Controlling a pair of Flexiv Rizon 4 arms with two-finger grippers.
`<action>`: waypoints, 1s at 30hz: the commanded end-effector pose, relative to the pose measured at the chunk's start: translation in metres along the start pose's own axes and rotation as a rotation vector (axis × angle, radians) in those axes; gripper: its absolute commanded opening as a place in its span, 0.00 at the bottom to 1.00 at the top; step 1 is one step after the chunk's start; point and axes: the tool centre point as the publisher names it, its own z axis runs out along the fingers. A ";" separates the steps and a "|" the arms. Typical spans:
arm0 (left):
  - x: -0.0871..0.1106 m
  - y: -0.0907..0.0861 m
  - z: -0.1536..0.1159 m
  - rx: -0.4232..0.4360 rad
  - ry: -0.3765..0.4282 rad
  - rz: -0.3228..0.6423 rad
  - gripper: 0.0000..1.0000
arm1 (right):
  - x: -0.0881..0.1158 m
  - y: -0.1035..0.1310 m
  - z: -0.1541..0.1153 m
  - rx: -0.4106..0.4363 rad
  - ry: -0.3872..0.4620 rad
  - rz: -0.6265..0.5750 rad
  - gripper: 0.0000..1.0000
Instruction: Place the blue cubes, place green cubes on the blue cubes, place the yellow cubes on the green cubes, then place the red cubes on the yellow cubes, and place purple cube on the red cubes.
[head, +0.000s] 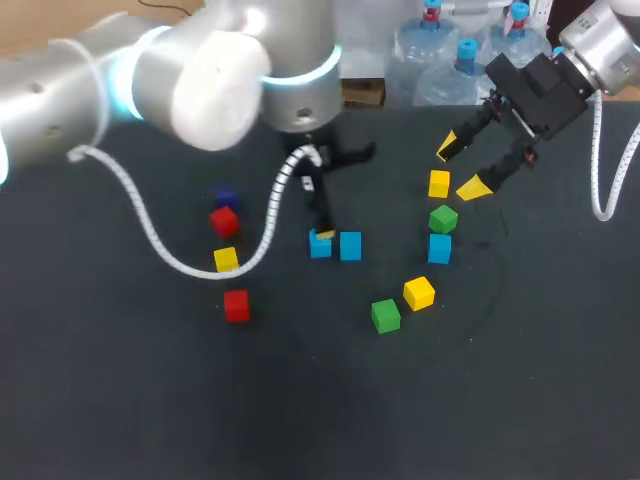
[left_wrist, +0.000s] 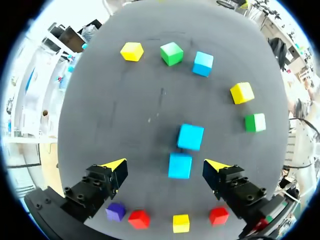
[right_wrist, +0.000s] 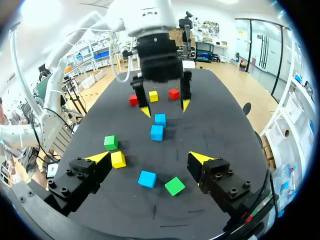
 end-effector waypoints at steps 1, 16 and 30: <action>0.044 -0.002 -0.016 0.013 -0.199 -0.008 1.00 | 0.000 0.000 0.000 0.001 -0.001 -0.001 1.00; 0.084 -0.005 -0.030 0.035 -0.482 0.045 1.00 | 0.000 0.000 0.000 0.001 -0.001 -0.001 1.00; 0.101 -0.010 -0.035 0.056 -0.572 0.003 1.00 | 0.000 0.000 0.000 0.001 -0.001 -0.001 1.00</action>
